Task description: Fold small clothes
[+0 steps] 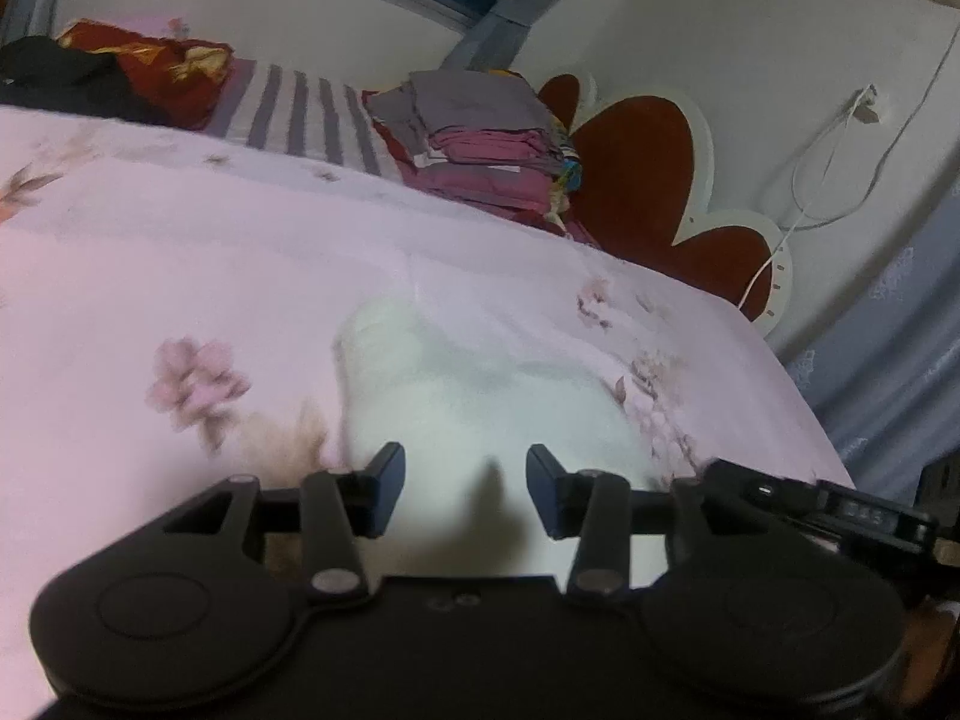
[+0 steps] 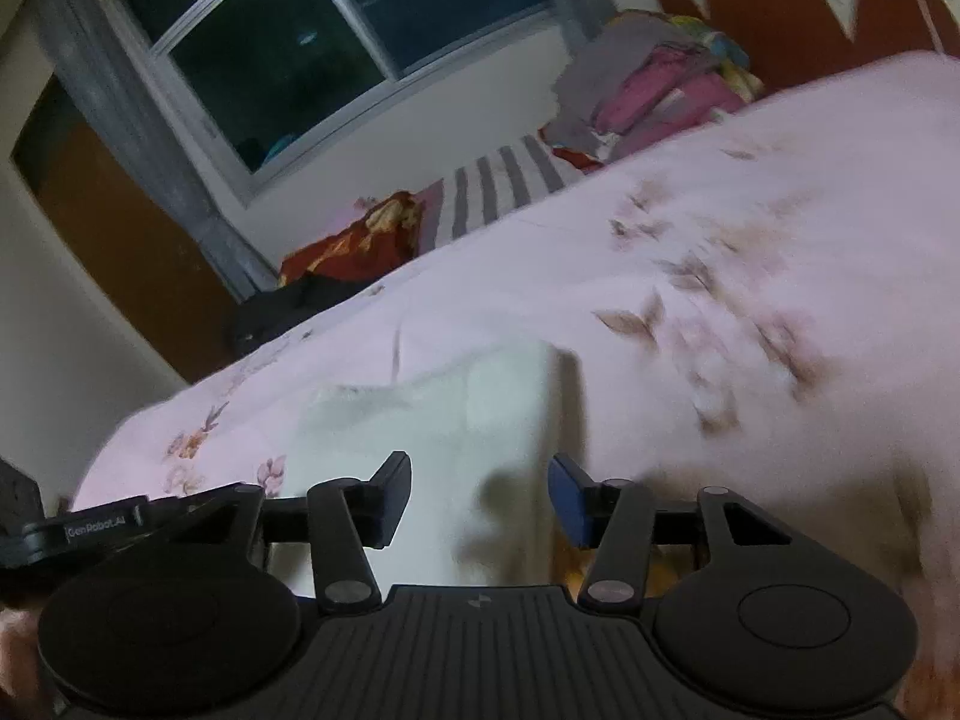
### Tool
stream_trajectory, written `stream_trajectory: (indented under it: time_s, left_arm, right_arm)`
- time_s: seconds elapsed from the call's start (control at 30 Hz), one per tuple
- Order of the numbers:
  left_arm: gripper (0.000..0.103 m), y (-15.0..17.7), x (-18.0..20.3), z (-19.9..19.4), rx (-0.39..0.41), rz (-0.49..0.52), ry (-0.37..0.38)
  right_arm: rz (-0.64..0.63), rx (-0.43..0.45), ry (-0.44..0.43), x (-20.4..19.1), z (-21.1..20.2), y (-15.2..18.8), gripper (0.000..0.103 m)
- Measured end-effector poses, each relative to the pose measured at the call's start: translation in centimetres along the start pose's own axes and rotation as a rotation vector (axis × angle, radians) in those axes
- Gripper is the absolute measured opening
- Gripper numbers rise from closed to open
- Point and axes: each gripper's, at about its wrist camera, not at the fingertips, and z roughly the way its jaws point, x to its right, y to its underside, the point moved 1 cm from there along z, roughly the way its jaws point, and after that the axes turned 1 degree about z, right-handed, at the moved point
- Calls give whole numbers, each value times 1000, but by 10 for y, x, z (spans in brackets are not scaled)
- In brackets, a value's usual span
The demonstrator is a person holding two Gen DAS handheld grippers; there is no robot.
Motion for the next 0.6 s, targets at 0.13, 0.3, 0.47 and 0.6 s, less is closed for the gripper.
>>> stream_trajectory:
  time_s: [0.13, 0.3, 0.47, 0.6]
  left_arm:
    - [43, -15, 1, 36, 11, -4, -4]
    - [38, -13, -20, 71, -45, -81, 25]
    - [41, -8, 1, 43, -19, 47, -8]
    - [41, 16, 18, 8, -3, 103, -17]
  right_arm:
    - [-130, -50, 10, -27, 51, -21, 23]
    - [-252, -145, 146, -23, 106, -11, 15]
    - [-256, -114, 87, -27, 79, -11, 15]
    - [-336, -133, 44, -42, 47, 9, 15]
